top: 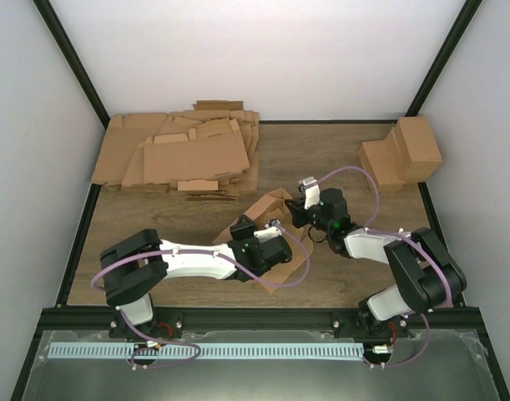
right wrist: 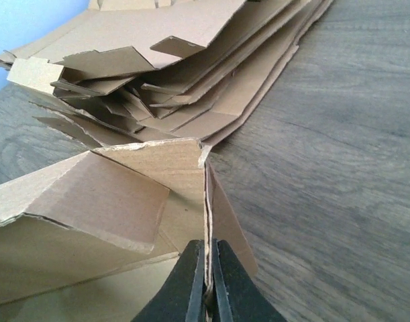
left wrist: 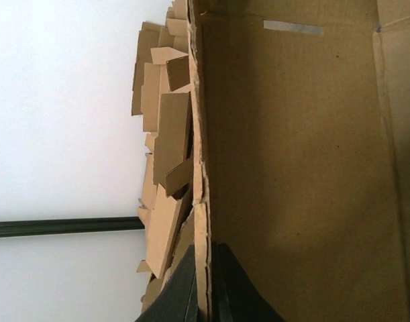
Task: Fold the paper box
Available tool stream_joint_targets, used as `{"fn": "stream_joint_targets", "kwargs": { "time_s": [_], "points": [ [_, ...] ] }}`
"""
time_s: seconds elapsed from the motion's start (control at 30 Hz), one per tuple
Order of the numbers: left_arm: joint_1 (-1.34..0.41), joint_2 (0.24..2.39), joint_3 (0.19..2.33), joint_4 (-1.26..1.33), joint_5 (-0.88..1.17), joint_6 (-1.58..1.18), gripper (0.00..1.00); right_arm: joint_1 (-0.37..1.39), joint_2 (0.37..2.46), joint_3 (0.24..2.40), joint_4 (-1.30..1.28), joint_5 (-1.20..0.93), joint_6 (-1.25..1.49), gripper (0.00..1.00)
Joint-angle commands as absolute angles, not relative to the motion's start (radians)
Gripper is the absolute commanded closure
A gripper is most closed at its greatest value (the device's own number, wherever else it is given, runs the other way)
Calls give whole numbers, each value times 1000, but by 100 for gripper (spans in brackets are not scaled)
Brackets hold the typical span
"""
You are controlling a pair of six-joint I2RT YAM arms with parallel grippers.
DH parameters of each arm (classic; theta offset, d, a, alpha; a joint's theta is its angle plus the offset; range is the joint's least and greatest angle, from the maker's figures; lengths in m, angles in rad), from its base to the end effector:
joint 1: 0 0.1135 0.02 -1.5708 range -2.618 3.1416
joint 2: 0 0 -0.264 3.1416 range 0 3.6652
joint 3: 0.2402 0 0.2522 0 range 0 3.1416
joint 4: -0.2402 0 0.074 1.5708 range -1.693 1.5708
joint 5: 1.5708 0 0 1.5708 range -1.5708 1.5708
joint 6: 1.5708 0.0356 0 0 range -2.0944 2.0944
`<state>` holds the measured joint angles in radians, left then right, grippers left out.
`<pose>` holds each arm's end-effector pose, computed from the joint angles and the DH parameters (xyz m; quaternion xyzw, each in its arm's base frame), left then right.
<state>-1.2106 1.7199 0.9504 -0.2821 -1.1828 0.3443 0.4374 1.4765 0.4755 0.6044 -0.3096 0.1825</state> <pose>0.1437 -0.2881 0.1713 0.4608 0.6722 0.3996 0.4196 0.2466 0.1273 0.1608 -0.1893 0.8051 0.2892 0.4821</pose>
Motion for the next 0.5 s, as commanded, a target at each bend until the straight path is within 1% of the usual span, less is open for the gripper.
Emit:
{"fn": "stream_joint_targets", "kwargs": {
  "time_s": [0.0, 0.1, 0.47],
  "points": [
    [-1215, 1743, 982, -297, -1209, 331, 96, 456, 1413, 534, 453, -193, 241, 97],
    [-1217, 1743, 981, -303, -1219, 329, 96, 460, 1376, 530, 381, -188, 264, 97],
    [-1244, 1740, 957, -239, -1290, 392, 96, 468, 1295, 554, 164, -276, 270, 96]
  ]
}}
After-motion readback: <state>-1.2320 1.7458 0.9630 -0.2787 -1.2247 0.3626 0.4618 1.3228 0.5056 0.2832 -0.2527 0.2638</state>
